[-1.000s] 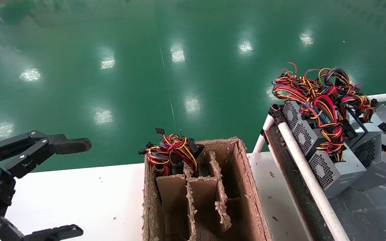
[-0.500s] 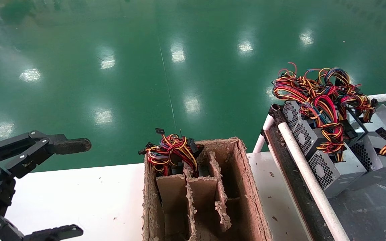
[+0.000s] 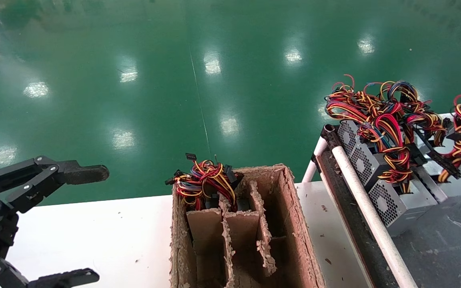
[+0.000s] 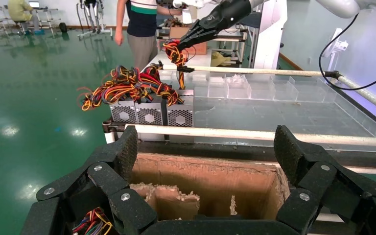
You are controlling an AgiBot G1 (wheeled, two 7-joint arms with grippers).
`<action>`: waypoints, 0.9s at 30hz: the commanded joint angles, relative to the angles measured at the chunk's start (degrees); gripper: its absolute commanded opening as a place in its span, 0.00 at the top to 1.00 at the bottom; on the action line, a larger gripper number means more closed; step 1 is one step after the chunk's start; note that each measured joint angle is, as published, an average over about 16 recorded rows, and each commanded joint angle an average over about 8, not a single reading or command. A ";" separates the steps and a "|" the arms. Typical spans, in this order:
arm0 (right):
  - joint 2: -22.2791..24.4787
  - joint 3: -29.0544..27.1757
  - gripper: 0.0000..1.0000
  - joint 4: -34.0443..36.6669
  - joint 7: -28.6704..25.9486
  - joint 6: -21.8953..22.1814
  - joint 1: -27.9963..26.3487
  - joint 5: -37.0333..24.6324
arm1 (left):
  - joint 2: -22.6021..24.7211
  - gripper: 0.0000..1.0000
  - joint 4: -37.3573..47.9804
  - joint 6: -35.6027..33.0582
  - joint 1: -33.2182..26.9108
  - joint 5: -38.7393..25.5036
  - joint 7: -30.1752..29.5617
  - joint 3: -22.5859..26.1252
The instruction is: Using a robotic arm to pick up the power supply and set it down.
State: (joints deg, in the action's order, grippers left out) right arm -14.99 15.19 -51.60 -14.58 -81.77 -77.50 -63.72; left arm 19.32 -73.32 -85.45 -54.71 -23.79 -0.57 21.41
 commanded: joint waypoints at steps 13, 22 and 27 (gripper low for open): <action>-1.82 0.90 0.00 1.06 -0.43 0.43 -1.16 -1.60 | -0.01 0.00 0.00 0.01 -0.01 0.01 0.01 0.03; -2.69 1.30 0.00 2.85 -0.86 -0.80 -2.16 -1.73 | -0.01 0.00 0.00 0.01 -0.02 0.02 0.02 0.04; -3.64 1.05 0.00 5.38 -1.68 -1.84 -3.16 -0.55 | -0.02 0.00 0.00 0.01 -0.02 0.03 0.02 0.05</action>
State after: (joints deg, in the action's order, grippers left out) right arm -18.84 16.26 -46.38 -16.16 -83.50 -80.44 -64.04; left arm 19.30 -73.32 -85.43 -54.72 -23.77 -0.55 21.46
